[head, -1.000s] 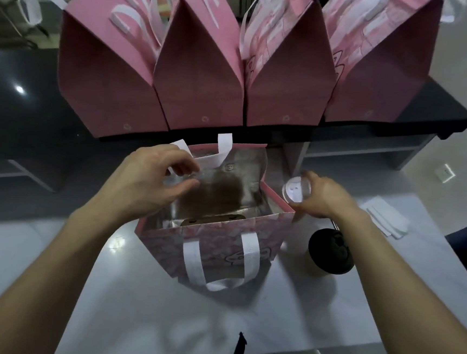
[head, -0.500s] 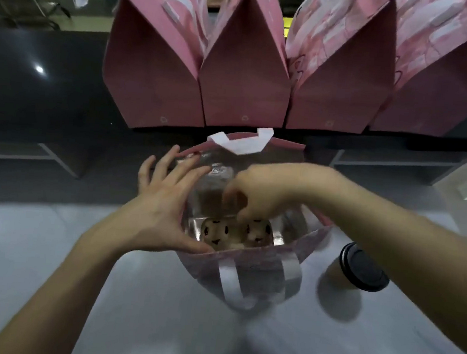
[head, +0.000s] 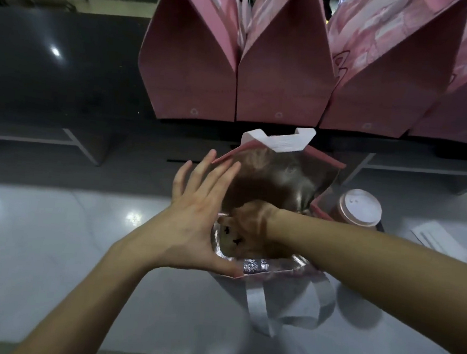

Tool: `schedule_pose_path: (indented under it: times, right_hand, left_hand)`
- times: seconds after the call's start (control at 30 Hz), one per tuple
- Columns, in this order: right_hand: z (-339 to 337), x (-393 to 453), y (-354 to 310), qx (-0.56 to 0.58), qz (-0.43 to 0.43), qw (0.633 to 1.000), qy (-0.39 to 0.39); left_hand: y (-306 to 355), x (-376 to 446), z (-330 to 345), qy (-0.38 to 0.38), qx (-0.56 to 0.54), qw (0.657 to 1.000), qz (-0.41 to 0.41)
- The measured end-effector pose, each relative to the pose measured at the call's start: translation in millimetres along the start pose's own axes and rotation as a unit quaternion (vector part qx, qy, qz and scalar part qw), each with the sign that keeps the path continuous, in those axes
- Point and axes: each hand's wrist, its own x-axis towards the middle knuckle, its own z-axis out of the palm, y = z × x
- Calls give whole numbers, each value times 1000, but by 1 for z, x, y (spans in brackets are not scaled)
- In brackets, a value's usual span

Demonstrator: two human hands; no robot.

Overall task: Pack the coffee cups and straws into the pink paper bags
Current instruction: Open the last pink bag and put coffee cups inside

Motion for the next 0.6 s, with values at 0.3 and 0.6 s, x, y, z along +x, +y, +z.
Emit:
schedule_pose_path:
  times: [0.3, 0.6]
  right_hand:
    - [-10, -33, 42, 247, 2, 960, 132]
    - [16, -61, 66, 243, 42, 951, 184]
  left_hand:
    - [3, 5, -6, -6, -16, 1000, -14]
    - [4, 6, -10, -30, 10, 999, -16]
